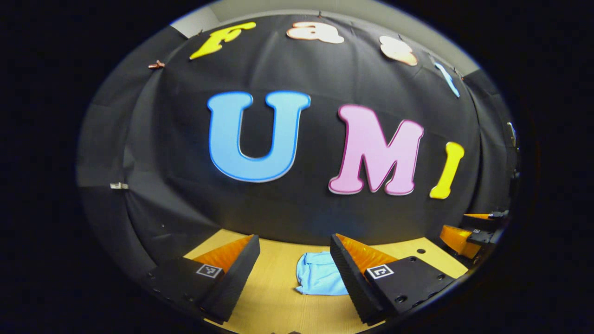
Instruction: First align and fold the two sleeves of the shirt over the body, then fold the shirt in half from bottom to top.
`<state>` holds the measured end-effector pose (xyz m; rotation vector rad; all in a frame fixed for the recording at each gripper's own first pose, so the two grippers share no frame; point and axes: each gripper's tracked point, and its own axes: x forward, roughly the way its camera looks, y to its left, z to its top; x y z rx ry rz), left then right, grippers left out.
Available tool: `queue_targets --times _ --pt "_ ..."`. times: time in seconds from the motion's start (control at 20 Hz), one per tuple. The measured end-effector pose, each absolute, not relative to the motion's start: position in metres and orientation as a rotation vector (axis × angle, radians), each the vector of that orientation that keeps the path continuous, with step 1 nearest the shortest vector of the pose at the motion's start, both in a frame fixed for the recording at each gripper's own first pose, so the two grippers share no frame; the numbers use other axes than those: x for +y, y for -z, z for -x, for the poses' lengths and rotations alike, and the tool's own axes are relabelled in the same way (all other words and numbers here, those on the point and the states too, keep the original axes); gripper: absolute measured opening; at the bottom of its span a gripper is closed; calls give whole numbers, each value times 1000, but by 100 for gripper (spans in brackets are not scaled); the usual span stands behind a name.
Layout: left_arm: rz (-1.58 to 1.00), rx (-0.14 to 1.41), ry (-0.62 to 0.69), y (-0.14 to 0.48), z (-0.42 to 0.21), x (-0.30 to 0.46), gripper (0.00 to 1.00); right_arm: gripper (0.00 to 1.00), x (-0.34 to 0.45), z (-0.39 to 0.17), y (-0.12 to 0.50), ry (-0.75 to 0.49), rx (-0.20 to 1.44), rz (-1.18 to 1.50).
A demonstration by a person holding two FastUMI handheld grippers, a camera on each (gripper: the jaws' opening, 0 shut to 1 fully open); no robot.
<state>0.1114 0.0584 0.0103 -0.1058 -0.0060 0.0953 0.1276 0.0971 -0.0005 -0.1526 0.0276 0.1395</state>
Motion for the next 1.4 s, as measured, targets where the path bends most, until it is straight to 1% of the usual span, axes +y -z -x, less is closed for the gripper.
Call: queue_targets --times 0.15,0.2,0.3,0.4,0.5,0.55,0.6,0.8,0.95,1.05,1.25,1.3,1.35,1.4 --pt "112 -43 -65 -26 -47 54 96 97 109 -68 -22 -175 9 143" --pt "99 -47 -50 -26 -26 50 97 95 111 -51 -27 -182 3 135" --pt "82 -24 -27 -15 16 39 97 98 111 -21 -38 -183 -5 102" --pt "74 6 19 -2 45 20 96 97 111 11 -39 -191 4 64" --pt "50 32 20 10 68 12 96 97 108 37 -47 -202 -5 58" --pt "45 26 30 9 75 5 97 99 101 49 -53 -196 -17 63" --pt "46 16 45 6 81 -4 96 98 96 59 -58 -188 -28 64" --pt "79 -19 85 -12 102 -24 96 98 76 92 -60 -132 -33 34" --pt "50 -56 74 -26 111 -21 97 98 63 111 -58 -90 -36 31" --pt "42 -61 79 -26 110 -21 96 97 57 121 -67 -68 -75 4" --pt "71 -56 57 -32 114 -12 96 97 59 119 -59 -66 -77 -20" --pt "65 -52 49 -32 113 -7 92 95 62 116 -55 -73 -68 -24" --pt "50 -51 36 -29 107 4 96 98 65 112 -53 -83 -64 -36" --pt "34 -51 19 -29 104 13 96 98 70 110 -47 -97 -44 -52"
